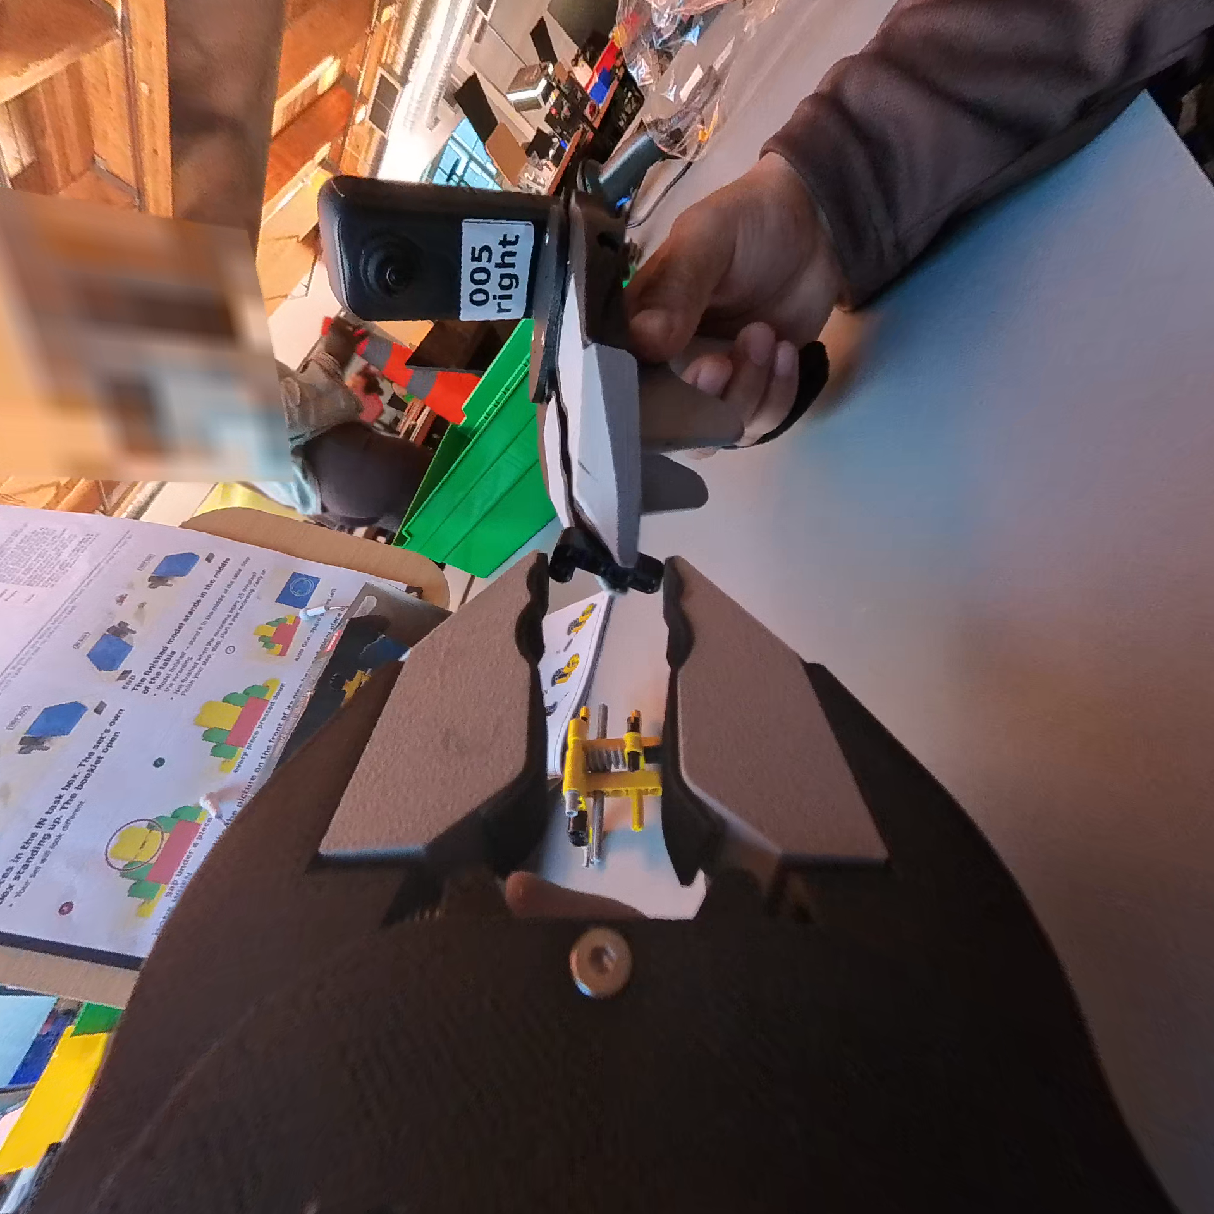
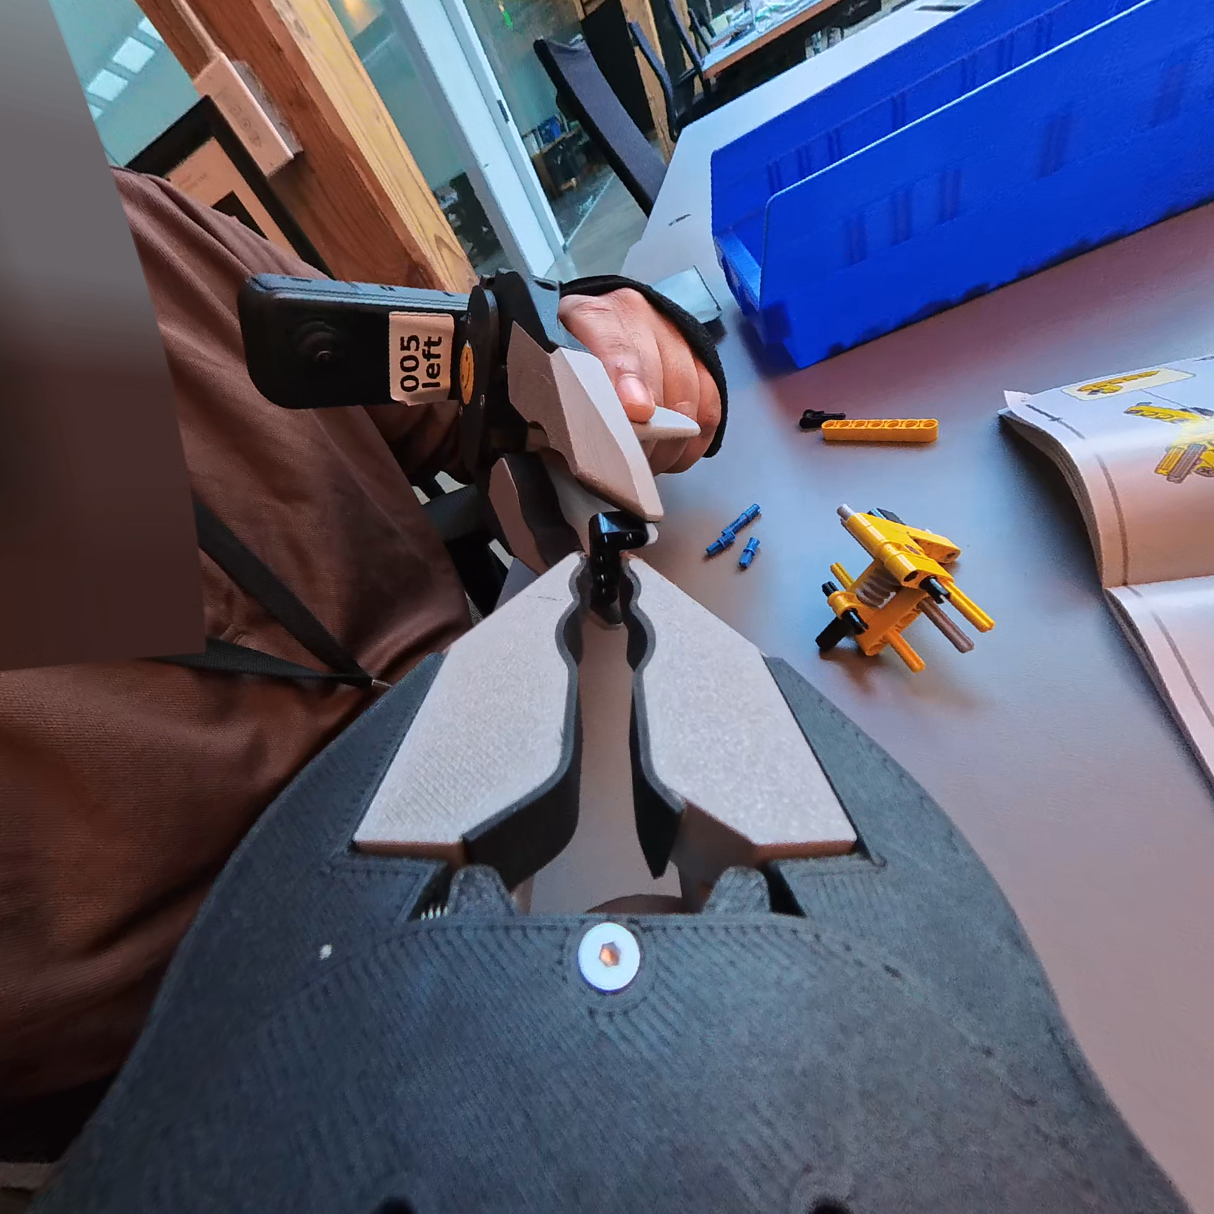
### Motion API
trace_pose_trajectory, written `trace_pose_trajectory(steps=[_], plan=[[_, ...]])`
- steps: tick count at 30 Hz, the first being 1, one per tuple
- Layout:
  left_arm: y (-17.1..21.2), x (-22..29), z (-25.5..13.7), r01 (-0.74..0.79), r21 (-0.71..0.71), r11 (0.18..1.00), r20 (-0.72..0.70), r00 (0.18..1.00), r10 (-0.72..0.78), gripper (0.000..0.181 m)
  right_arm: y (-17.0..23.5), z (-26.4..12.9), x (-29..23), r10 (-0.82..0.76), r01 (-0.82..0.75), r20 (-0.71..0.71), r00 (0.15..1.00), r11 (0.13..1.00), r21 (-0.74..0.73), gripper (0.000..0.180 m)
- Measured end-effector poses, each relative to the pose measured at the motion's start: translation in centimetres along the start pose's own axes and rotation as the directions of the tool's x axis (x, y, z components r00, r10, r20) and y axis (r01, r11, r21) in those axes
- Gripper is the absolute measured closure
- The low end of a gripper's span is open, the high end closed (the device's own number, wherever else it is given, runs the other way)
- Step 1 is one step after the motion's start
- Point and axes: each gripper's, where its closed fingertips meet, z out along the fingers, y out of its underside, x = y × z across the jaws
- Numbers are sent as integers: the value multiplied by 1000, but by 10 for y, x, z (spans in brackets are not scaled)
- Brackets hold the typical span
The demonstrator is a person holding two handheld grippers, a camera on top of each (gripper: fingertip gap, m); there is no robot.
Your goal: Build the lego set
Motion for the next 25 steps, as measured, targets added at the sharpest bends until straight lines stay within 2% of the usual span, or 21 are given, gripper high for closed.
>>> trace_pose_trajectory(steps=[15, 20, 25], plan=[[3, 0, 1, -5, -20, 1000, 16, 1000, 5, 149, -2, -4, 3, -9, 9, -14, 1000, 1000, 10, 175], [5, -3, 0, 66, -22, 998, 5, 998, -66, 147, -7, -14, 10, -17, 20, -56, 998, 999, 37, 175], [12, 6, 0, 207, -70, 976, -98, 972, -213, 149, -1, -33, 32, -68, 68, -210, 975, 998, -7, 175]])
